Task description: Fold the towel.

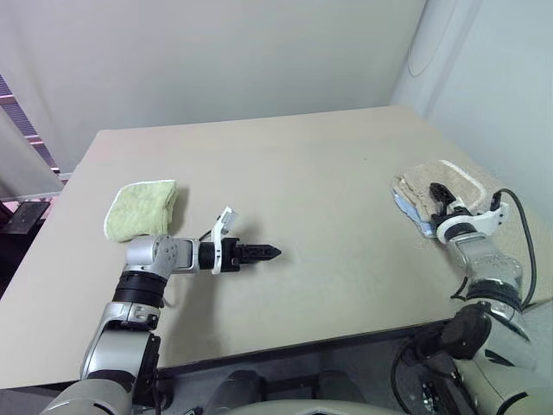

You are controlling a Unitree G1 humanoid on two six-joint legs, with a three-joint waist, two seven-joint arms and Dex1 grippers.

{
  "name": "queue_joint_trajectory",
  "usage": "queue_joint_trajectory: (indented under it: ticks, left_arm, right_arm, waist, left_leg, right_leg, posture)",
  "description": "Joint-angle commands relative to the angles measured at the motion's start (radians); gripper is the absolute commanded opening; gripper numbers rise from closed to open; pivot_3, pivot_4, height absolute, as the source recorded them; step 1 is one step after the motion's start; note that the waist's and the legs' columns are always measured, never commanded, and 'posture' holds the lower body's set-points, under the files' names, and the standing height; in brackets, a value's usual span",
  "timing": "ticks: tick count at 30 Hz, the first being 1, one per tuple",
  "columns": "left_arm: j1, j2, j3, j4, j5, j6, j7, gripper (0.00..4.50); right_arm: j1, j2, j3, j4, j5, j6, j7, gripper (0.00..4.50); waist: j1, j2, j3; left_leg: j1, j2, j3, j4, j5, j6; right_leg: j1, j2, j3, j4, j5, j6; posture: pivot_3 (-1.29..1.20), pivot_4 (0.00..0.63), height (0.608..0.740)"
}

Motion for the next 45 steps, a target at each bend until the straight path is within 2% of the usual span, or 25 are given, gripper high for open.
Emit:
queue_joint_trajectory:
  ticks: [1, 6, 8, 10, 14, 16, 22, 26, 29, 32, 39, 41, 43, 45]
  left_arm:
    - [-0.026, 0.008, 0.009, 0.001, -0.005, -0.012, -0.016, 4.5]
    - [-0.031, 0.02, -0.028, -0.013, 0.016, -0.078, -0.068, 4.5]
    - [0.003, 0.024, -0.022, -0.074, 0.041, -0.207, -0.077, 4.5]
    - [0.023, 0.043, -0.031, -0.112, 0.051, -0.262, -0.107, 4.5]
    - [0.067, 0.122, -0.06, -0.2, 0.074, -0.391, -0.222, 4.5]
    - [0.086, 0.157, -0.072, -0.236, 0.102, -0.46, -0.249, 4.5]
    - [0.12, 0.175, -0.01, -0.302, 0.093, -0.636, -0.275, 4.5]
    - [0.149, 0.194, 0.011, -0.329, 0.094, -0.733, -0.313, 4.5]
    - [0.164, 0.202, 0.055, -0.325, 0.07, -0.761, -0.319, 4.5]
    - [0.18, 0.219, 0.079, -0.31, 0.075, -0.801, -0.333, 4.5]
    - [0.204, 0.25, 0.101, -0.296, 0.083, -0.847, -0.331, 4.5]
    - [0.215, 0.264, 0.103, -0.311, 0.077, -0.832, -0.34, 4.5]
    - [0.222, 0.272, 0.104, -0.318, 0.072, -0.828, -0.345, 4.5]
    - [0.229, 0.281, 0.094, -0.321, 0.078, -0.836, -0.359, 4.5]
  right_arm:
    - [0.049, 0.044, -0.031, -0.225, 0.126, 0.11, -0.071, 4.45]
    - [0.175, 0.13, -0.065, -0.511, 0.325, 0.213, -0.185, 4.45]
    - [0.28, 0.138, -0.025, -0.653, 0.403, 0.286, -0.159, 4.45]
    - [0.374, 0.125, 0.026, -0.765, 0.44, 0.333, -0.107, 4.45]
    - [0.57, 0.008, 0.227, -0.984, 0.308, 0.34, 0.107, 4.45]
    - [0.615, -0.032, 0.292, -1.046, 0.192, 0.228, 0.21, 4.45]
    - [0.677, -0.283, 0.566, -1.099, -0.164, -0.003, 0.511, 4.45]
    - [0.627, -0.314, 0.648, -1.039, -0.338, -0.192, 0.58, 4.45]
    - [0.59, -0.294, 0.662, -1.032, -0.333, -0.231, 0.629, 4.45]
    - [0.553, -0.255, 0.657, -1.038, -0.281, -0.222, 0.652, 3.8]
    - [0.52, -0.255, 0.678, -1.032, -0.262, -0.199, 0.731, 1.24]
    - [0.508, -0.264, 0.663, -1.038, -0.215, -0.138, 0.733, 0.55]
    - [0.503, -0.276, 0.654, -1.047, -0.185, -0.102, 0.748, 0.55]
    - [0.504, -0.292, 0.67, -1.026, -0.228, -0.121, 0.758, 0.55]
  waist:
    - [0.0, 0.001, 0.0]
    - [0.0, 0.002, 0.0]
    - [0.0, 0.002, 0.0]
    - [0.001, 0.002, 0.0]
    - [-0.003, 0.005, 0.001]
    - [-0.003, 0.005, 0.001]
    - [0.001, 0.006, 0.003]
    - [0.003, 0.006, 0.003]
    - [0.007, 0.005, 0.003]
    - [0.013, 0.004, 0.003]
    - [0.038, 0.003, 0.003]
    - [0.044, 0.003, 0.003]
    - [0.049, 0.003, 0.004]
    - [0.052, 0.003, 0.004]
  left_leg:
    - [0.0, 0.0, 0.0, 0.0, 0.0, 0.0]
    - [-0.001, 0.001, -0.001, -0.001, 0.0, 0.0]
    - [-0.001, 0.0, 0.0, -0.001, 0.0, 0.0]
    - [-0.002, 0.0, 0.0, -0.002, 0.0, 0.0]
    - [-0.003, 0.001, 0.002, -0.003, 0.0, 0.0]
    - [-0.003, 0.001, 0.003, -0.002, -0.001, 0.0]
    - [-0.004, 0.001, 0.006, -0.001, -0.001, -0.001]
    - [-0.006, 0.0, 0.006, -0.001, -0.001, -0.001]
    - [-0.009, 0.0, 0.006, -0.002, -0.001, 0.0]
    - [-0.014, 0.001, 0.005, -0.001, 0.0, 0.002]
    - [-0.014, 0.0, 0.005, 0.002, -0.001, 0.001]
    - [-0.014, 0.0, 0.006, 0.004, -0.001, 0.001]
    - [-0.014, 0.0, 0.006, 0.005, -0.001, 0.001]
    - [-0.014, 0.001, 0.006, 0.006, -0.001, 0.001]
  right_leg:
    - [-0.001, 0.0, 0.0, 0.001, 0.0, 0.0]
    - [-0.002, 0.001, 0.001, 0.001, 0.0, 0.0]
    - [-0.002, 0.001, 0.001, 0.001, 0.0, 0.0]
    - [-0.003, 0.0, 0.001, 0.0, 0.0, 0.0]
    - [-0.005, 0.0, 0.003, -0.001, -0.002, -0.003]
    - [-0.005, 0.0, 0.003, -0.001, -0.004, -0.004]
    - [-0.002, -0.007, -0.003, -0.004, -0.006, 0.0]
    - [-0.002, -0.008, -0.005, -0.006, -0.006, 0.0]
    - [-0.006, -0.008, -0.006, -0.007, -0.004, -0.003]
    - [-0.014, -0.007, -0.006, -0.001, -0.003, 0.0]
    - [-0.013, -0.006, -0.006, 0.0, -0.004, -0.002]
    - [-0.012, -0.007, -0.006, 0.0, -0.004, -0.002]
    - [-0.012, -0.006, -0.006, 0.0, -0.004, -0.002]
    - [-0.012, -0.006, -0.006, 0.001, -0.004, -0.003]
  posture:
    - [0.0, 0.0, 0.74]
    - [0.0, 0.0, 0.74]
    - [0.0, 0.0, 0.74]
    - [0.0, 0.0, 0.74]
    - [0.0, 0.0, 0.74]
    - [0.0, 0.0, 0.74]
    - [0.0, 0.0, 0.74]
    - [0.0, 0.0, 0.74]
    - [0.0, 0.0, 0.74]
    - [0.0, 0.0, 0.74]
    - [0.0, 0.0, 0.74]
    - [0.0, 0.0, 0.74]
    - [0.0, 0.0, 0.74]
    - [0.0, 0.0, 0.74]
